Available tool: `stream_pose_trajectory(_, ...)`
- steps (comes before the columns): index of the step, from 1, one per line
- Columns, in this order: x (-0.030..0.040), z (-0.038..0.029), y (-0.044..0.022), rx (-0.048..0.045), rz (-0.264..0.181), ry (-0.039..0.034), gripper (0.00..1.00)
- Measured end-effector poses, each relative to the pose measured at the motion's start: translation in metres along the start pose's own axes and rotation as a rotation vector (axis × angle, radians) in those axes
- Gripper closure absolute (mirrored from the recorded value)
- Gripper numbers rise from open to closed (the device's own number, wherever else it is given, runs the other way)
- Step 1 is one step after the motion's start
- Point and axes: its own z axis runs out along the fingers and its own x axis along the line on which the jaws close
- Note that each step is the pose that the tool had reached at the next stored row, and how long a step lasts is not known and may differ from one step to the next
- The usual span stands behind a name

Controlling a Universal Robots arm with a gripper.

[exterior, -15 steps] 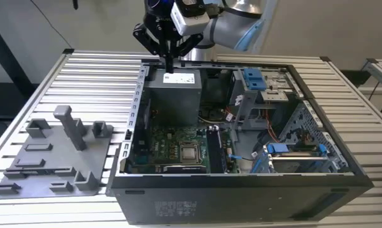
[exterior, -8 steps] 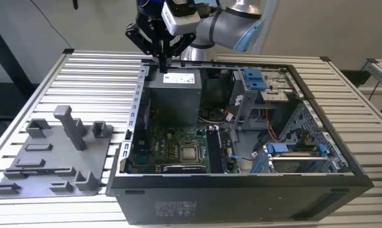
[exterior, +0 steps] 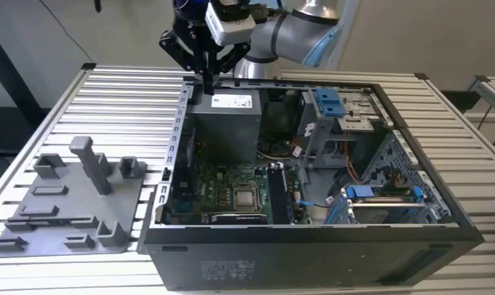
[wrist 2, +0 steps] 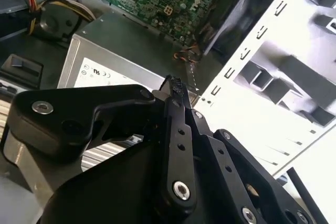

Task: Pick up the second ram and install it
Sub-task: 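Reach for the second ram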

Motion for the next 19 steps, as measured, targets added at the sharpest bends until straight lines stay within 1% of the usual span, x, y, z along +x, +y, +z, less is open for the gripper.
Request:
stream_pose_trajectory(5, 0.0039, 0.0001, -0.0003, 0.0001, 0.0, 0.0001, 0.89)
stream_pose_trajectory(10, 0.0112, -0.0001, -0.0008, 0.0001, -0.001, -0.0002, 0.89)
stream_pose_trajectory(19, 0.0123, 0.0, -0.0009, 0.0001, -0.001, -0.0002, 0.89)
